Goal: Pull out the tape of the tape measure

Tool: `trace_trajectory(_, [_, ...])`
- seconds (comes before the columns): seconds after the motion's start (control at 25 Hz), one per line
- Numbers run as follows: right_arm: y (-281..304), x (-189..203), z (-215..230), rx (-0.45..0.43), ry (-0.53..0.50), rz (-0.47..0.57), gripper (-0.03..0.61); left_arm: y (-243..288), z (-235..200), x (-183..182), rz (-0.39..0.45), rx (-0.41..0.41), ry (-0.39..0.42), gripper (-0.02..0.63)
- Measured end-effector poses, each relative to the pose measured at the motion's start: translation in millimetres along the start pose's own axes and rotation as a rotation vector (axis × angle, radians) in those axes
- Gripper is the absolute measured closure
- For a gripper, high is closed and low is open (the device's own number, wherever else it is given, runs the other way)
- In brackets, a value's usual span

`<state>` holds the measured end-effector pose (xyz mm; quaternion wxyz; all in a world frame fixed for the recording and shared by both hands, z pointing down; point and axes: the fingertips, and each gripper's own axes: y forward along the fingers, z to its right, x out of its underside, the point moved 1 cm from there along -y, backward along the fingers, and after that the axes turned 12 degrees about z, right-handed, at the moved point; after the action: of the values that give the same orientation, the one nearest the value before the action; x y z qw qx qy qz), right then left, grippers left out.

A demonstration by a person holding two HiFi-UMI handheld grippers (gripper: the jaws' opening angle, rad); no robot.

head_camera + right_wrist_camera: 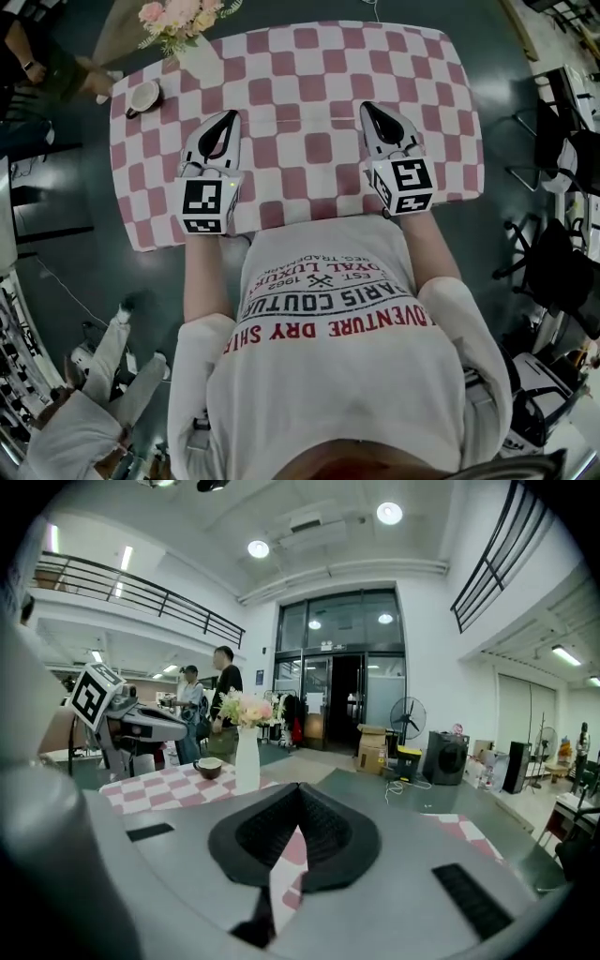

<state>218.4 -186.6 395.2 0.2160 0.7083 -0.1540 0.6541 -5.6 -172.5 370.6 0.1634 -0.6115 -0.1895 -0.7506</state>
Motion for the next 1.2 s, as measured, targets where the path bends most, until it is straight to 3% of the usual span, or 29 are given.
trace_trajectory(0.16, [-1, -12, -4, -0.041, -0.035, 0.058, 0.551, -2, 1, -27, 0.102, 0.005, 0.028, 0.597])
trace_trajectory(0.28, [-4, -17, -7, -0.055, -0.045, 0.087, 0.551, -2, 4, -33, 0.13, 0.018, 0.018, 0.598])
trace_trajectory(1.2, [-2, -19, -6, -0.069, -0.031, 0.136, 0.551, 3, 10, -32, 0.141, 0.009, -0.029, 0.597])
